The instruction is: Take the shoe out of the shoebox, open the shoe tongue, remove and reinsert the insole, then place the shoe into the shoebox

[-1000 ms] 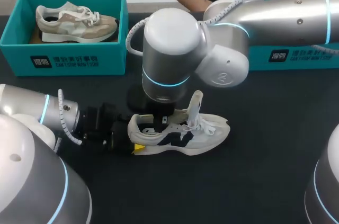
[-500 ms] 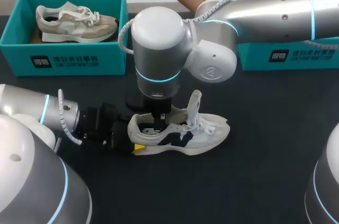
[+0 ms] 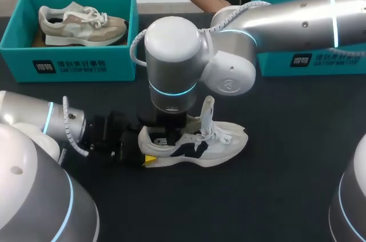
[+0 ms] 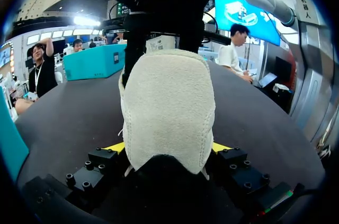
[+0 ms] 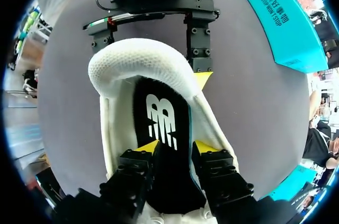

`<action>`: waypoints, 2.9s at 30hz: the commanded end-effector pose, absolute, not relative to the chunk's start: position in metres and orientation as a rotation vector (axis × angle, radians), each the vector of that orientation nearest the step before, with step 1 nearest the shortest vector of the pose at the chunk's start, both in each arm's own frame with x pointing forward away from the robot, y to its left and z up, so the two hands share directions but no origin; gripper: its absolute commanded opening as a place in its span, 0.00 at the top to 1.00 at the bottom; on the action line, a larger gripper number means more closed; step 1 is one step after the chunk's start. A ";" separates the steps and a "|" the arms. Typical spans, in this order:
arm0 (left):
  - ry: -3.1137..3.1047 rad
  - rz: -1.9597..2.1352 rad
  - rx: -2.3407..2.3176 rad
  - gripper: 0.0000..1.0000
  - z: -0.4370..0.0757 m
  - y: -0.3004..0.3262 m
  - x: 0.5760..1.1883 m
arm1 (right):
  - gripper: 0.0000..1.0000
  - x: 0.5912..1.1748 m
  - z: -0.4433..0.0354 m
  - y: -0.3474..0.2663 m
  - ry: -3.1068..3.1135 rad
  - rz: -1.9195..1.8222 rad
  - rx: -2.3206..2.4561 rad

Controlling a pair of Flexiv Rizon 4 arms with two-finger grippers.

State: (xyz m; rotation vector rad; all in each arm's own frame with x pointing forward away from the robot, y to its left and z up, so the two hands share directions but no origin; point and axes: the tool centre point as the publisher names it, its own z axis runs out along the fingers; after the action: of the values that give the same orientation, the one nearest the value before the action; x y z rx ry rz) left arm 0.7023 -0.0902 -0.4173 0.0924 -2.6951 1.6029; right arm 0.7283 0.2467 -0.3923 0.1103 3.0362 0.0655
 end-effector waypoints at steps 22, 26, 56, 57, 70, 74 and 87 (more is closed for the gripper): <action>-2.697 1.598 0.089 1.00 -0.420 -0.092 0.699 | 1.00 0.709 -0.385 0.235 2.979 0.064 0.265; -2.697 1.598 0.089 1.00 -0.420 -0.092 0.699 | 1.00 0.711 -0.371 0.232 2.957 0.075 0.259; -2.697 1.598 0.089 1.00 -0.420 -0.092 0.699 | 1.00 0.729 -0.320 0.235 2.856 0.322 0.286; -2.697 1.598 0.089 1.00 -0.420 -0.092 0.699 | 1.00 0.730 -0.318 0.237 2.853 0.327 0.281; -2.697 1.598 0.089 1.00 -0.420 -0.092 0.699 | 1.00 0.738 -0.305 0.232 2.840 0.290 0.271; -2.697 1.598 0.089 1.00 -0.420 -0.092 0.699 | 1.00 0.734 -0.304 0.244 2.864 0.338 0.223; -2.697 1.598 0.089 1.00 -0.420 -0.092 0.699 | 1.00 0.724 -0.299 0.284 2.936 0.431 0.108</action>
State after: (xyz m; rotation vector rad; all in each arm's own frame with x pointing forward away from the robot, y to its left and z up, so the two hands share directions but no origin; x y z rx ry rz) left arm 0.7015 -0.0900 -0.4173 0.0886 -2.6942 1.6030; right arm 0.7219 0.2752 -0.2976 0.1101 2.9280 0.4449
